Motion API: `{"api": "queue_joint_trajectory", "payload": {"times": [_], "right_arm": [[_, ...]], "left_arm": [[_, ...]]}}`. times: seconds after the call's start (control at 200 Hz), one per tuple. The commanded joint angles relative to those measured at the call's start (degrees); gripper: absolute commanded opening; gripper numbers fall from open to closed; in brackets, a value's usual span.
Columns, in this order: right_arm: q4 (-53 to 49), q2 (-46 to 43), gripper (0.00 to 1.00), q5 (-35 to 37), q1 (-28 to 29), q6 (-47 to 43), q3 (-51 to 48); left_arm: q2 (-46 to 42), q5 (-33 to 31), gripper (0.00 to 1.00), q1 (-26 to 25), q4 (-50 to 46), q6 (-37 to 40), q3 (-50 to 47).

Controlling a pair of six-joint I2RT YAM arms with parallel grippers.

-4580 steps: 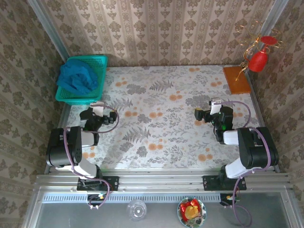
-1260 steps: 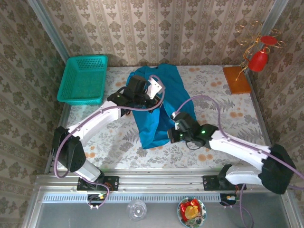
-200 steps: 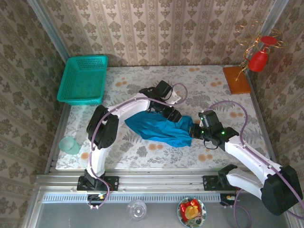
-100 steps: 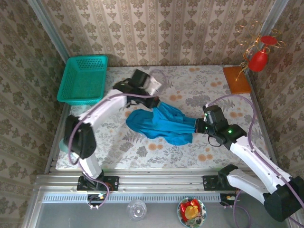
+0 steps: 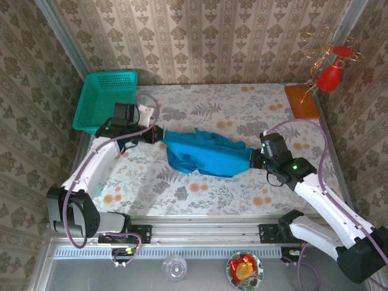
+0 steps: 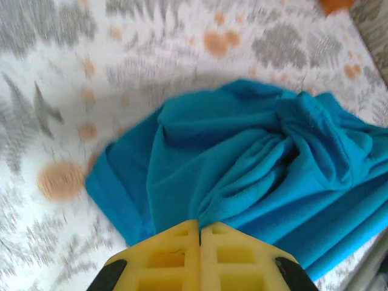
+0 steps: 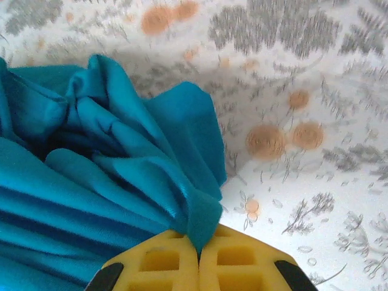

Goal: Fold the inside-out t-shirt

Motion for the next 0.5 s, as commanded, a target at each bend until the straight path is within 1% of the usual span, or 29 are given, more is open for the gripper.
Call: {"api": "queue_joint_trajectory", "payload": {"times": [0.0, 0.05, 0.115, 0.215, 0.26, 0.3, 0.36, 0.435, 0.495], "right_arm": [[-5.2, 2.4, 0.00, -0.7, -1.2, 4.1, -4.5], [-4.7, 3.9, 0.01, -2.7, -1.1, 4.9, -5.4], [-4.9, 4.9, 0.13, -4.0, -0.8, 5.4, -5.3], [-5.0, 4.9, 0.29, -4.5, -0.2, 5.1, -3.1], [-4.1, 5.1, 0.35, -6.1, -0.1, 4.8, -1.6], [-3.5, 5.5, 0.38, -7.3, 0.3, 4.9, 0.2], [-3.2, 6.9, 0.40, -7.6, 1.7, 4.9, 3.3], [-2.9, 9.9, 0.41, -7.5, 4.3, 4.1, 7.6], [-3.1, 13.2, 0.42, -7.5, 6.5, 3.7, 11.2]], "left_arm": [[-2.0, -1.7, 0.00, 0.5, 4.9, -4.6, -7.4], [-2.3, -1.9, 0.00, -1.2, 6.6, -5.9, -10.8], [-2.6, -2.6, 0.06, -3.7, 8.4, -7.4, -13.9], [-2.3, -3.8, 0.13, -6.6, 9.7, -8.8, -15.8], [-2.2, -4.3, 0.20, -7.1, 10.0, -9.2, -16.2], [-2.2, -4.8, 0.27, -7.4, 10.0, -9.4, -16.3], [-2.5, -5.4, 0.34, -7.5, 9.8, -9.4, -15.9], [-3.2, -6.2, 0.39, -7.5, 9.2, -9.2, -15.0], [-3.7, -7.0, 0.40, -7.5, 8.8, -9.2, -14.2]]}}
